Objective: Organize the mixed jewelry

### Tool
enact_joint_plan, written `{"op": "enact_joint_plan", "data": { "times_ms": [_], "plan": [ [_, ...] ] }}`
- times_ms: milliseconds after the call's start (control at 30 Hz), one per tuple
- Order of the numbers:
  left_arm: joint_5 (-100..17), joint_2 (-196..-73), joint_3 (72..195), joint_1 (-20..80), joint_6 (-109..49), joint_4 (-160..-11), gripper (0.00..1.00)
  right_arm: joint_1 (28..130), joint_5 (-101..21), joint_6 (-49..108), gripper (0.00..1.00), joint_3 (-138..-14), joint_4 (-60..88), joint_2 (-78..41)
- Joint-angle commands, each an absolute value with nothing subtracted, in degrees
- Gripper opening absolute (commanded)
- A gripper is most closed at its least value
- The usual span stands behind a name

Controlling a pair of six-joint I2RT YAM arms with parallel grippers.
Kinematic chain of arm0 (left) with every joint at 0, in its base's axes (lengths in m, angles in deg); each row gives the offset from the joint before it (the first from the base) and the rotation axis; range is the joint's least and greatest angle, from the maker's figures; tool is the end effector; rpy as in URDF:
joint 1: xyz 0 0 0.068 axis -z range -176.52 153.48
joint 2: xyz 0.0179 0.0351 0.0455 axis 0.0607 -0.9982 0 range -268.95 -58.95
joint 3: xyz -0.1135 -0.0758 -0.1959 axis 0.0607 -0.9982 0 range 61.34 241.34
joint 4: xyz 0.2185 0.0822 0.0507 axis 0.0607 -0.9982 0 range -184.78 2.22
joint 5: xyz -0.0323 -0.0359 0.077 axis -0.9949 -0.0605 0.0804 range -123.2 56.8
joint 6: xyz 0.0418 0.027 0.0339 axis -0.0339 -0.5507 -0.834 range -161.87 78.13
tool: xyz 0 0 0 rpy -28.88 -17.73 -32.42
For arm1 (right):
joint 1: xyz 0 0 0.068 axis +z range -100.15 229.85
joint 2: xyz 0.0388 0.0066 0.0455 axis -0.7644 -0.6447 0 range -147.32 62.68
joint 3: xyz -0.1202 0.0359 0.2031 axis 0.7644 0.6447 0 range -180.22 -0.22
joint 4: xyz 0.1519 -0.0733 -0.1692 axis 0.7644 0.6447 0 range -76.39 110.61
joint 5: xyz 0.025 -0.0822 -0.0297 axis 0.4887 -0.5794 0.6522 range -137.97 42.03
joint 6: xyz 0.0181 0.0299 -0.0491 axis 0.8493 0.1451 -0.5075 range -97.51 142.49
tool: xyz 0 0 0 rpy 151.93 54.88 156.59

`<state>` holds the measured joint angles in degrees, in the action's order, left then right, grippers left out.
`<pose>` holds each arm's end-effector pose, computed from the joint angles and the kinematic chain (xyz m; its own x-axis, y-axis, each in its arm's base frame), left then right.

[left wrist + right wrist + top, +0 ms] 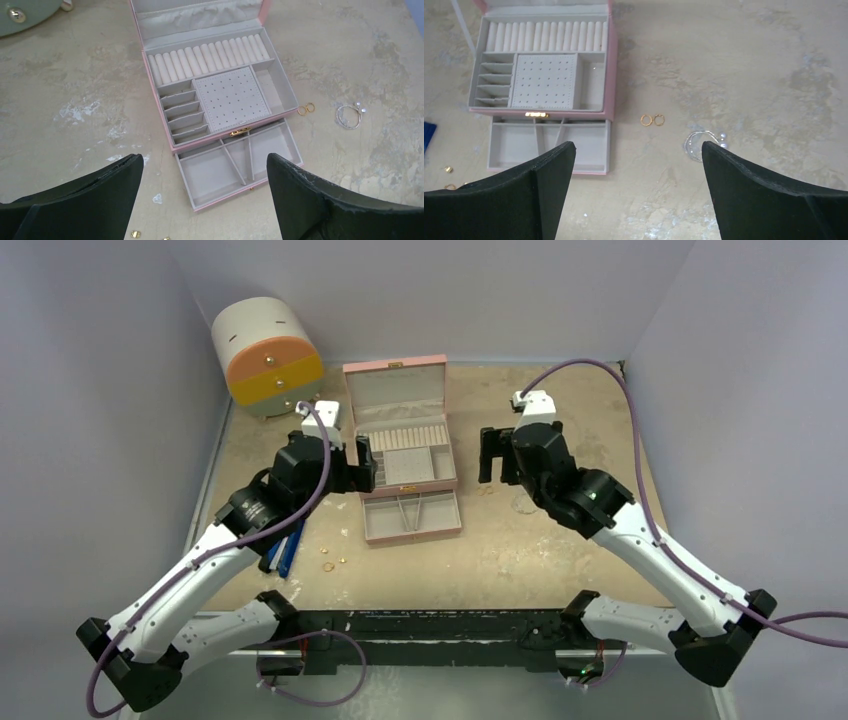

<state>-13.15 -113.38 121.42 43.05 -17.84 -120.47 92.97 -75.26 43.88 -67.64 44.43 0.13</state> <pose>0.1670 -0.1181 0.3282 -0.4679 -0.1097 -0.8770 0.1888 0.9570 -0.2204 0.1830 0.1434 0.3451 -0.4093 0.0609 -0.9104 -0.1688 0.9755 0.1411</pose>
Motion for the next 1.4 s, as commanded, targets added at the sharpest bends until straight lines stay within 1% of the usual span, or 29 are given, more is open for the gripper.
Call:
{"op": "enact_joint_plan", "data": {
  "times_ms": [0,200,567,1033,1300,1367],
  "plan": [
    [-9.95,-111.04,120.21,43.45,-15.16,-118.62,0.93,93.42,-83.98,43.49,0.99,-69.08,46.74,1.73],
    [-8.49,-108.98,116.54,43.45,-14.34,-118.2,0.92,92.34,-87.93,44.26,0.99,-65.11,47.14,2.96],
    [-8.07,-107.75,114.99,43.48,-16.62,-119.31,0.92,79.77,-73.81,43.95,0.98,-59.85,46.44,-0.87],
    [-9.4,-105.13,110.69,43.52,-17.03,-118.17,0.92,68.06,-62.46,44.72,0.97,-55.74,40.62,-9.24],
    [-8.91,-104.87,110.63,43.56,-17.38,-118.24,0.92,62.0,-57.79,43.87,0.9,-55.51,36.54,-16.75],
    [-8.69,-105.0,110.65,43.55,-17.52,-118.19,0.92,60.67,-57.2,43.69,0.87,-55.58,35.84,-18.91]
  ]
}}
